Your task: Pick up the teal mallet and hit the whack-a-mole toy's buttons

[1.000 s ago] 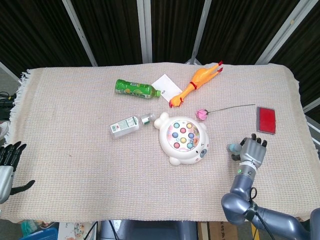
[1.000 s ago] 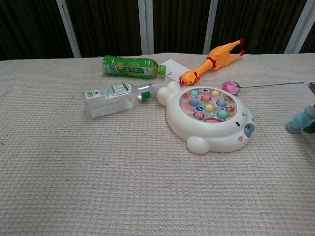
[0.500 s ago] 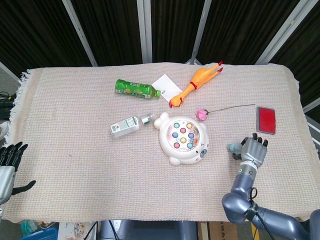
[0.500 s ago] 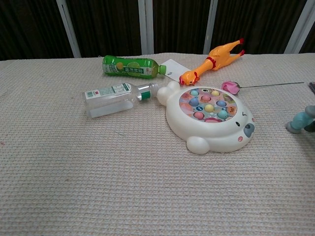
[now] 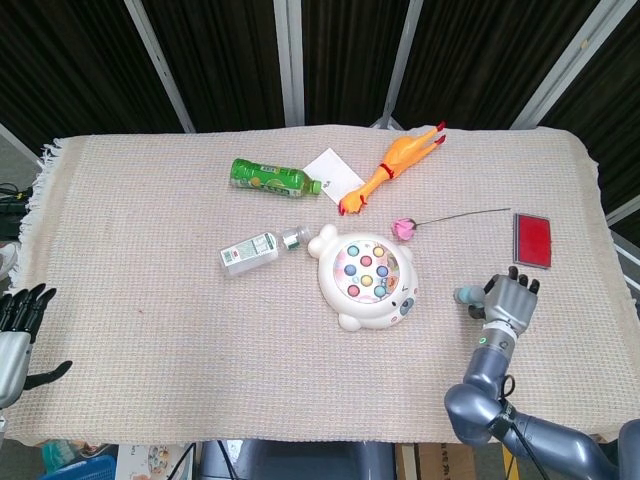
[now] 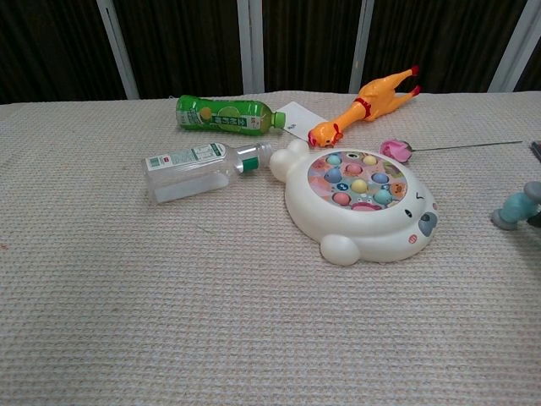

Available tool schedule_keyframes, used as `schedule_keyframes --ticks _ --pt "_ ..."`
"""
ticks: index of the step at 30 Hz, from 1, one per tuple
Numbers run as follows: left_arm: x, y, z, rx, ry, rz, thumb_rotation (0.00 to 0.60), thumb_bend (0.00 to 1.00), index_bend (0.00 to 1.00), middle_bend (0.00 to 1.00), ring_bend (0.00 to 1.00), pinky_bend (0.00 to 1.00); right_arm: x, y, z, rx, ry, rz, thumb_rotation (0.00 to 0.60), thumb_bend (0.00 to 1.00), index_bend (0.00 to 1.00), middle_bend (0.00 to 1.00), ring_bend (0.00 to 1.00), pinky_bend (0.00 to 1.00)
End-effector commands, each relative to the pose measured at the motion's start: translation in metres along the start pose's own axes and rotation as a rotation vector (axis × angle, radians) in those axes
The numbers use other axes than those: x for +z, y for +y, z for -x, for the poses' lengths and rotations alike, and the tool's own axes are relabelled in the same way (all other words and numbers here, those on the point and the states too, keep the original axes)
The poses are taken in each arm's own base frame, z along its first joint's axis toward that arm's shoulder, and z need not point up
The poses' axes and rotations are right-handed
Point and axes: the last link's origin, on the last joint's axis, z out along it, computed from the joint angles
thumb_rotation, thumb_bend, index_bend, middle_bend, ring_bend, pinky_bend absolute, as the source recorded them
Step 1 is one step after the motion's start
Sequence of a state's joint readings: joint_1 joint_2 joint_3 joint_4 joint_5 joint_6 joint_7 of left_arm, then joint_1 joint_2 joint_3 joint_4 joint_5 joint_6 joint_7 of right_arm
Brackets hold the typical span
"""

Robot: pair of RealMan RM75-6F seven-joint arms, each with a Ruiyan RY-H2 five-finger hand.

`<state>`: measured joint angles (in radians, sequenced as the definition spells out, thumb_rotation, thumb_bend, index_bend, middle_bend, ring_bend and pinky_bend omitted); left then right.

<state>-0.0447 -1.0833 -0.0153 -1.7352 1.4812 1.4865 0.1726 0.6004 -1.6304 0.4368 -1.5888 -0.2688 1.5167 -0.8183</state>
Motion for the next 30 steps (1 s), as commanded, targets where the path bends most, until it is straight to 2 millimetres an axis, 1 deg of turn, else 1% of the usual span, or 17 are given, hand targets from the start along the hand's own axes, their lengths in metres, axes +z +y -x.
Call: schedule_keyframes --ticks 1,25,30 --pt "0.0000 0.0004 0.0002 0.000 0.000 0.001 0.600 0.00 0.07 0.00 0.00 0.00 0.0001 0.0003 0.0004 0.002 -0.001 0.000 0.600 0.28 0.53 0.14 0.12 0.05" --pt "0.0005 0.0014 0.0012 0.004 -0.002 0.001 0.600 0.00 0.07 0.00 0.00 0.00 0.0030 0.0025 0.0057 -0.002 -0.009 0.006 0.600 0.28 0.53 0.14 0.12 0.05" --pt "0.0005 0.0013 0.0010 0.004 -0.001 -0.001 0.600 0.00 0.07 0.00 0.00 0.00 0.0034 0.0026 0.0054 0.003 -0.006 0.009 0.600 0.28 0.55 0.15 0.12 0.05"
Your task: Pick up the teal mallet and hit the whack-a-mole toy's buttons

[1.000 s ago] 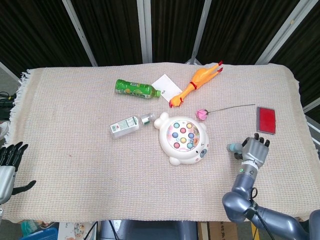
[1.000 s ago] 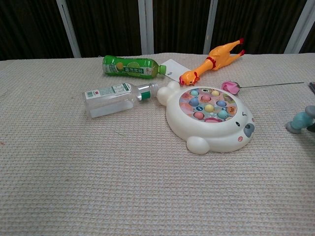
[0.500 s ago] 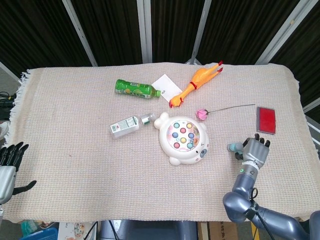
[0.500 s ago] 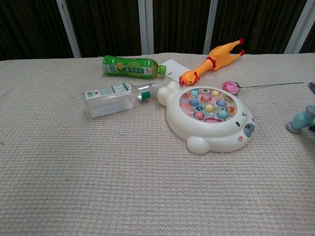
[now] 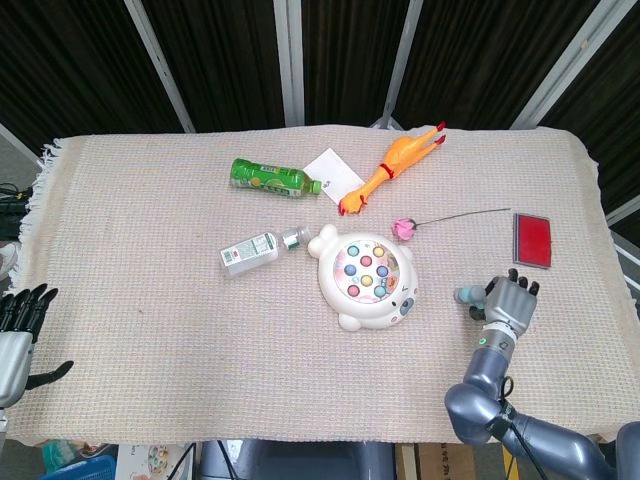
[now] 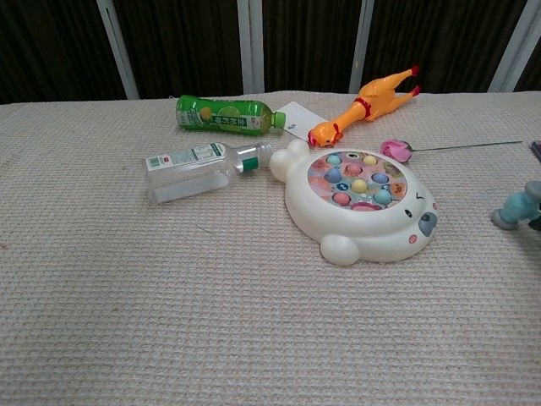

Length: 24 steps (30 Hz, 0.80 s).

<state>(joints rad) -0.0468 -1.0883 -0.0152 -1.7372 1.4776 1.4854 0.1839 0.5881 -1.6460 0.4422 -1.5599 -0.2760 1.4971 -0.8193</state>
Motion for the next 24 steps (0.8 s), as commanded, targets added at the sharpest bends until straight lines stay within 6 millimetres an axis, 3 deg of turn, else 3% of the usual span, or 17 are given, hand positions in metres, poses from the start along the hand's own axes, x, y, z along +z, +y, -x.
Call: schedule_keyframes --ticks 1,24 --pt "-0.0001 -0.0001 -0.0002 -0.001 0.001 -0.001 0.600 0.00 0.07 0.00 0.00 0.00 0.0001 0.0002 -0.0001 0.003 0.001 0.001 0.600 0.28 0.55 0.15 0.12 0.05" --pt "-0.0005 -0.0007 -0.0007 -0.003 -0.001 -0.004 0.600 0.00 0.07 0.00 0.00 0.00 0.0004 0.0009 0.0012 -0.001 0.003 -0.001 0.600 0.32 0.61 0.17 0.13 0.06"
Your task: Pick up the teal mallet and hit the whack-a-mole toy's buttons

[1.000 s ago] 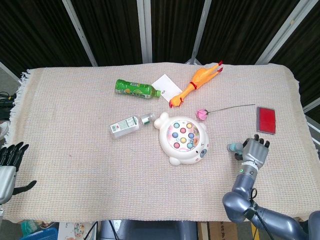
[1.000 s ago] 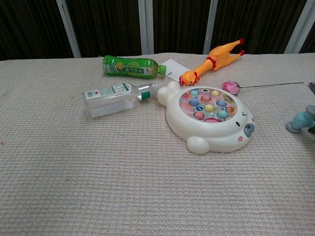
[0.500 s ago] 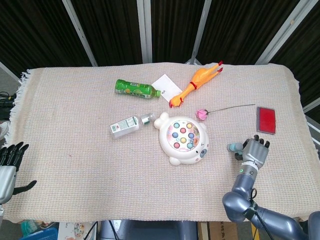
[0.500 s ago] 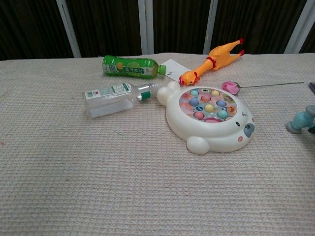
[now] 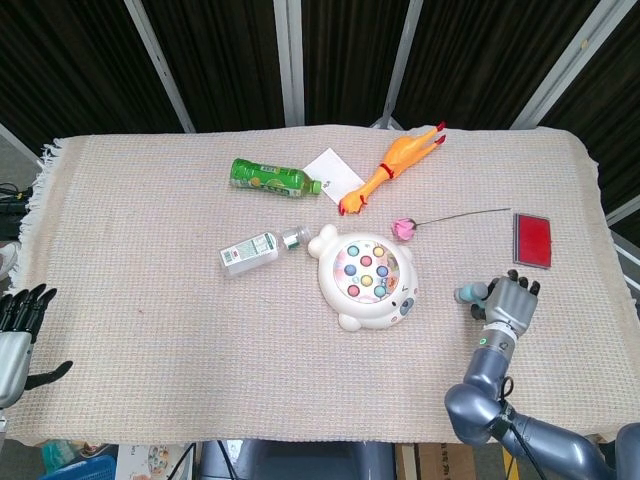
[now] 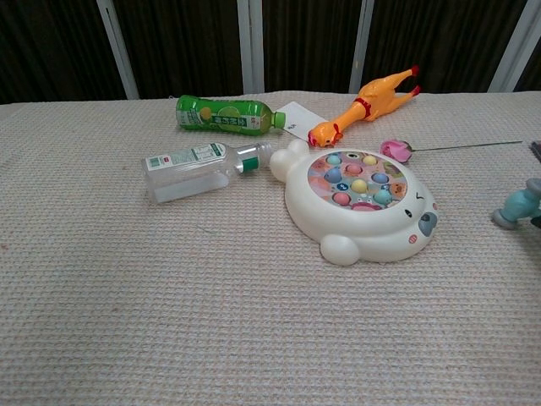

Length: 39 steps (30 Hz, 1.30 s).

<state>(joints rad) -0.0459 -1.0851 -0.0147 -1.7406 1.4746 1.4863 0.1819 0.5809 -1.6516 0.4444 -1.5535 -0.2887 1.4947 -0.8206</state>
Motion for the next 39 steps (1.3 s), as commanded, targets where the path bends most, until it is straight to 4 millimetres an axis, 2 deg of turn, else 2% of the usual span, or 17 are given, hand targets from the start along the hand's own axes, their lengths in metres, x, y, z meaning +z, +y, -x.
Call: schedule_keyframes --ticks 1,39 --pt "0.0000 -0.0001 0.0000 0.000 -0.001 0.000 0.600 0.00 0.07 0.00 0.00 0.00 0.0000 0.0001 0.0001 -0.001 -0.001 0.000 0.600 0.32 0.61 0.17 0.13 0.06" --pt "0.0007 0.0005 0.0008 0.002 -0.008 -0.002 0.600 0.00 0.07 0.00 0.00 0.00 -0.0005 -0.0019 0.0028 -0.018 -0.015 -0.012 0.600 0.32 0.59 0.17 0.13 0.06"
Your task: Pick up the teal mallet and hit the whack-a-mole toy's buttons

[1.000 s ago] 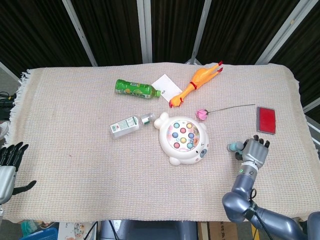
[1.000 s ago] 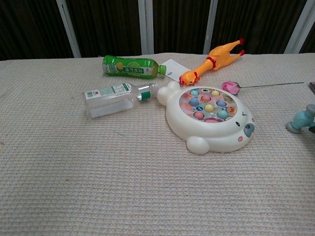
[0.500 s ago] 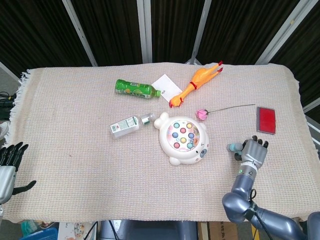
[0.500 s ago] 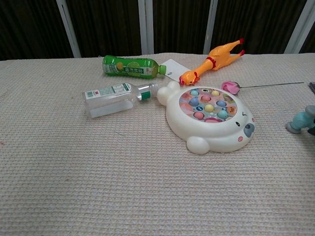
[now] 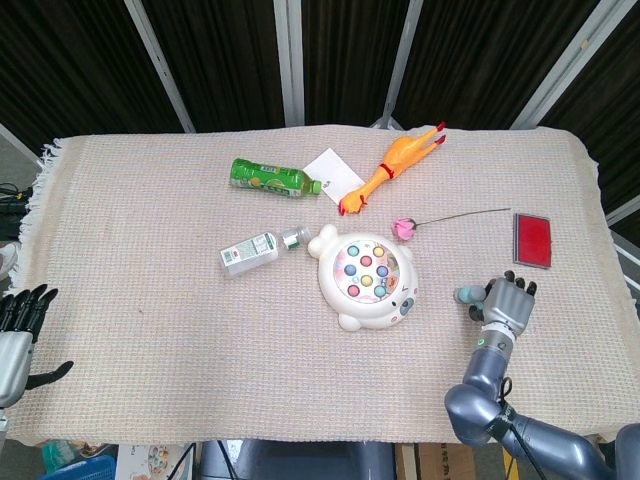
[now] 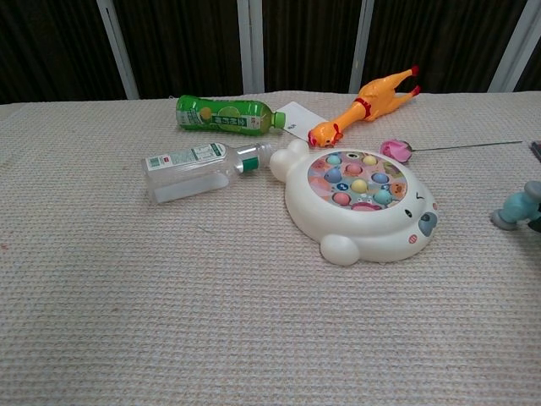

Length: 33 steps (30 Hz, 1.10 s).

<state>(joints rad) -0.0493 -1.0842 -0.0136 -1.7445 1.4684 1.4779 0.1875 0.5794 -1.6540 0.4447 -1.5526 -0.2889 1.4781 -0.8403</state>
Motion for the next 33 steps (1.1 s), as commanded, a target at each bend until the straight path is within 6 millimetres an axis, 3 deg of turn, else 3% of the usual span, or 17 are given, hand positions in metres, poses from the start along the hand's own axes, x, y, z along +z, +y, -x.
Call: schedule_keyframes --ticks 1,33 --pt "0.000 0.000 0.000 -0.001 0.001 -0.001 0.600 0.00 0.07 0.00 0.00 0.00 0.000 -0.001 0.000 0.001 -0.003 -0.001 0.600 0.32 0.59 0.17 0.13 0.06" --pt "0.000 0.000 0.001 0.002 -0.006 -0.009 0.600 0.00 0.07 0.00 0.00 0.00 -0.005 -0.012 -0.006 -0.024 -0.049 -0.003 0.600 0.33 0.58 0.17 0.13 0.06"
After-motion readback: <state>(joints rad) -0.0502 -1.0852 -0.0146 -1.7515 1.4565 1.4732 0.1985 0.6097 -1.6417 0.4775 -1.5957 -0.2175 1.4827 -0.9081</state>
